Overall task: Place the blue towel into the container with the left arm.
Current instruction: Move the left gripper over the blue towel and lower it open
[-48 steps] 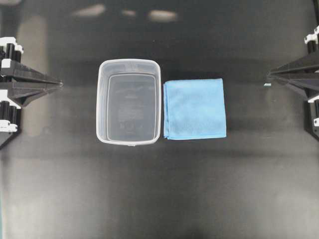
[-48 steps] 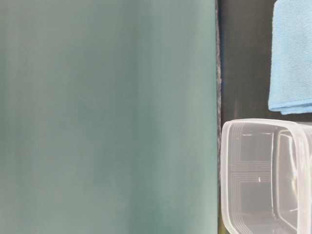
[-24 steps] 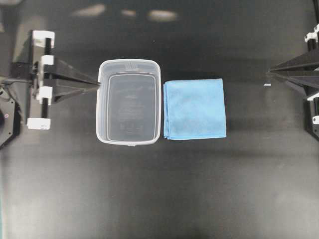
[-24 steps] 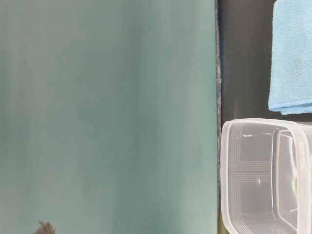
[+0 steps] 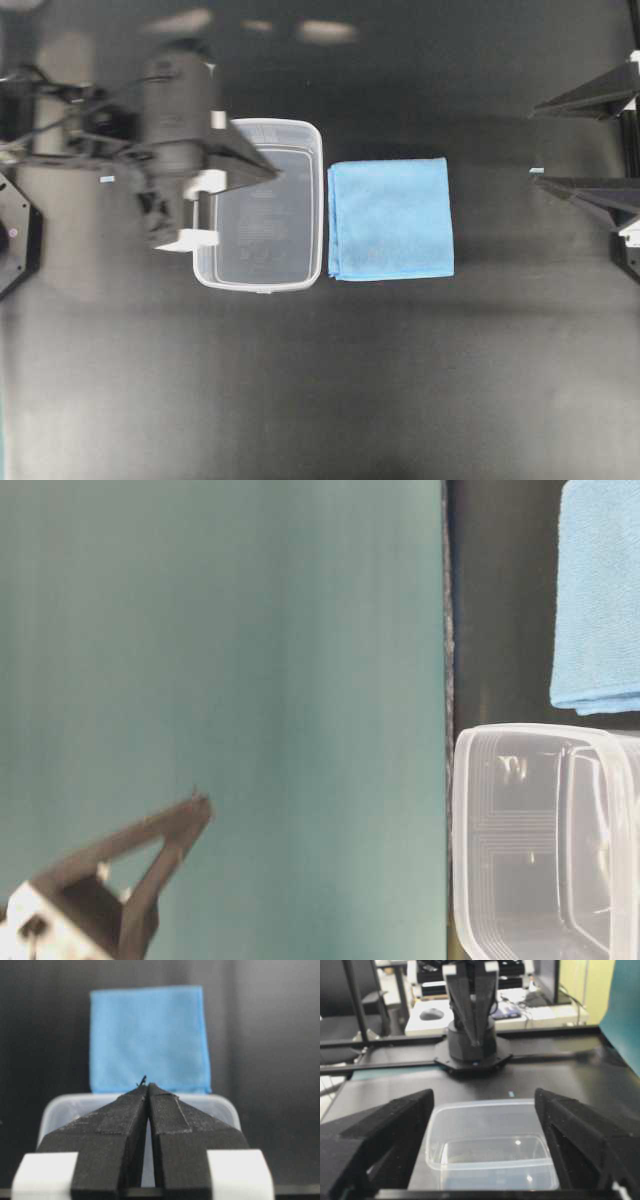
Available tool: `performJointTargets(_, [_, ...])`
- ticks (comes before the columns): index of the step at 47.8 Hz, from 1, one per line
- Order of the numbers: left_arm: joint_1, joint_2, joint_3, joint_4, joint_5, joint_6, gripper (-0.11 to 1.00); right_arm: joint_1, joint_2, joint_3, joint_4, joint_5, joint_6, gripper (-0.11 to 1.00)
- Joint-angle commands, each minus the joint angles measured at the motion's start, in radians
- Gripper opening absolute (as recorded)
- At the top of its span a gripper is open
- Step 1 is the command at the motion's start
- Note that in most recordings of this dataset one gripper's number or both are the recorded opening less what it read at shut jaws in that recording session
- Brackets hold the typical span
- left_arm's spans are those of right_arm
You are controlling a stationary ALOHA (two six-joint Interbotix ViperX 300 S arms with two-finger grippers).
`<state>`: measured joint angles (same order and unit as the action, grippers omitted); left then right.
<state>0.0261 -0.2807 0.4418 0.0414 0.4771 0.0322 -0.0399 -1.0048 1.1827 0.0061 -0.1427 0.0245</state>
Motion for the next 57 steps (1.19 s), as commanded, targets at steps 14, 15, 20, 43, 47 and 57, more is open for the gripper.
performJointTargets(14, [0.017,0.308,-0.344,0.005,0.199,0.086,0.8,-0.002,-0.044,-0.014,0.005,0.048,0.003,0.77])
performJointTargets(15, [0.017,0.331,-0.362,0.005,0.21,0.086,0.84,-0.002,-0.046,-0.012,0.005,0.052,0.003,0.77])
performJointTargets(20, [0.017,0.425,-0.44,0.005,0.267,0.086,0.91,-0.002,-0.058,-0.005,0.003,0.08,0.005,0.77])
performJointTargets(43, [0.017,0.756,-0.549,0.005,0.23,0.086,0.9,-0.003,-0.161,0.003,0.005,0.132,0.005,0.77])
performJointTargets(47, [0.02,0.79,-0.558,0.005,0.218,0.084,0.9,-0.003,-0.172,0.003,0.005,0.138,0.005,0.77])
performJointTargets(57, [0.025,0.851,-0.565,0.005,0.215,0.083,0.91,-0.002,-0.175,0.005,0.005,0.147,0.006,0.77])
